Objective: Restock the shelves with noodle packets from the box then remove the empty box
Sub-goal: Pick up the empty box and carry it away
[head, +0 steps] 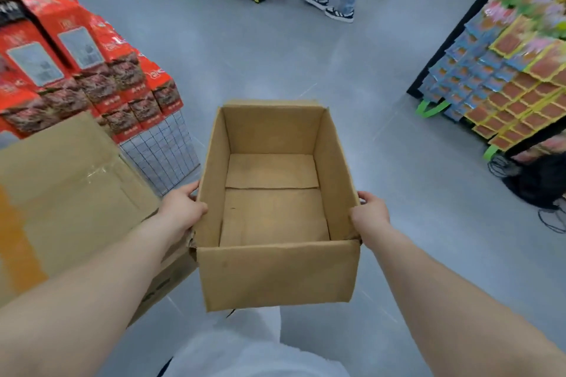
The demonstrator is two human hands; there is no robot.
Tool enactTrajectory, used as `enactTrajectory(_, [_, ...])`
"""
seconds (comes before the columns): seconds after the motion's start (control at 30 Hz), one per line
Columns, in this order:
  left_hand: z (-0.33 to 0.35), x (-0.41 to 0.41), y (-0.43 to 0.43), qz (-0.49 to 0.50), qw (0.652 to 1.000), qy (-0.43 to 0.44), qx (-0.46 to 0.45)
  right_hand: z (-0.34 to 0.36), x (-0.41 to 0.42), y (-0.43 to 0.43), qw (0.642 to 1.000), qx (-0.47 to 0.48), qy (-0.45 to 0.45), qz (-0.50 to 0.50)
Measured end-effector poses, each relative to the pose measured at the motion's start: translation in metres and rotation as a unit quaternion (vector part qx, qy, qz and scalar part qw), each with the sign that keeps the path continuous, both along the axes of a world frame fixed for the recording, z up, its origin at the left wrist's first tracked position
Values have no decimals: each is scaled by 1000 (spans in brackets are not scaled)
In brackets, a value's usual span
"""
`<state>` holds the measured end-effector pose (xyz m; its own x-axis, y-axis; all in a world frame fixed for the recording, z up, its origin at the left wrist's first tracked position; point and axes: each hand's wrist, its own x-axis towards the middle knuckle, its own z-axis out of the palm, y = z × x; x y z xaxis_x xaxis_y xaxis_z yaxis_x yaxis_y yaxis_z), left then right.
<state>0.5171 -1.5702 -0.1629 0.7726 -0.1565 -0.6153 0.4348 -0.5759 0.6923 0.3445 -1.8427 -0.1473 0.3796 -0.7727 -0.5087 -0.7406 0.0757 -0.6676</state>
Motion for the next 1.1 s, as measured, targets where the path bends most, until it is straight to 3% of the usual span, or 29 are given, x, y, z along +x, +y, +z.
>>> enactTrajectory(0.43, [-28,109,-60,116,990,38,69,-37,184,-94,976,2,96,195])
enactTrajectory(0.67, [-80,104,-77,304,947,77,64,-72,279,-126,920,-19,98,379])
enactTrajectory(0.73, [-99,102,-86,313,944,72,75,-86,303,-133,904,-25,106,414])
enactTrajectory(0.93, [-185,112,-100,348,926,93,116,-173,367,-132,855,-34,155,494])
enactTrajectory(1.1, [-282,134,-95,378,909,84,153,-280,396,-120,850,-13,170,499])
